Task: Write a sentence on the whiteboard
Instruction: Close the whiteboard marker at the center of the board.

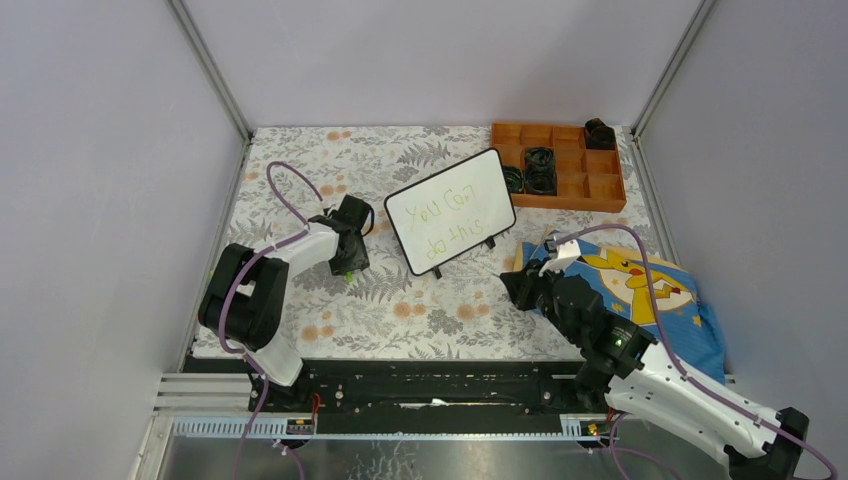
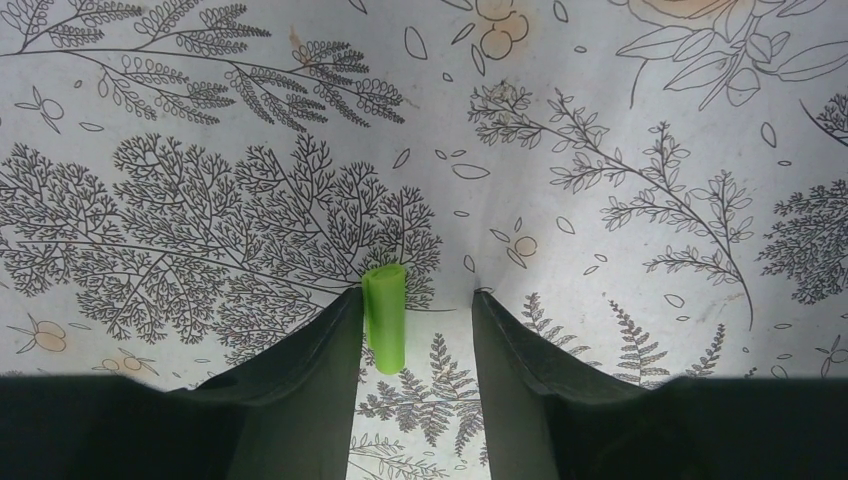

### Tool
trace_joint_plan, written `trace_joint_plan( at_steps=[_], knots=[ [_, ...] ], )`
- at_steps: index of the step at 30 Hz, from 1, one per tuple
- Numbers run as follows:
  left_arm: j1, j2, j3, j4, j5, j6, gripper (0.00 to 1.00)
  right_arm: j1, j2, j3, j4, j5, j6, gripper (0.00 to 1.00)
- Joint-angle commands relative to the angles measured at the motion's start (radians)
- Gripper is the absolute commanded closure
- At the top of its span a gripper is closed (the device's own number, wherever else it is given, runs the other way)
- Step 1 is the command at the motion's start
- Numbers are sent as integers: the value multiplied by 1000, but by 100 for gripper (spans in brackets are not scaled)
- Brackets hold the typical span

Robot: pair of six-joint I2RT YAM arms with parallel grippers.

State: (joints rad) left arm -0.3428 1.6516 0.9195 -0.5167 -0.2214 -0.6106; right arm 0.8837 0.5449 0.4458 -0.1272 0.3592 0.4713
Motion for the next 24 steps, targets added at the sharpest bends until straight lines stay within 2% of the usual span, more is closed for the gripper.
trace_joint_plan(
  at_steps=[1, 10, 24],
  knots=[
    [-6, 39, -45, -26, 0, -7, 52, 7, -21, 47, 3, 42, -7, 100],
    [-2, 42, -52, -24, 0, -16, 55, 7, -46, 48, -24, 48, -2, 100],
    [-2, 47, -71, -20, 3, -18, 68, 8, -85, 50, -64, 64, 4, 100]
  ],
)
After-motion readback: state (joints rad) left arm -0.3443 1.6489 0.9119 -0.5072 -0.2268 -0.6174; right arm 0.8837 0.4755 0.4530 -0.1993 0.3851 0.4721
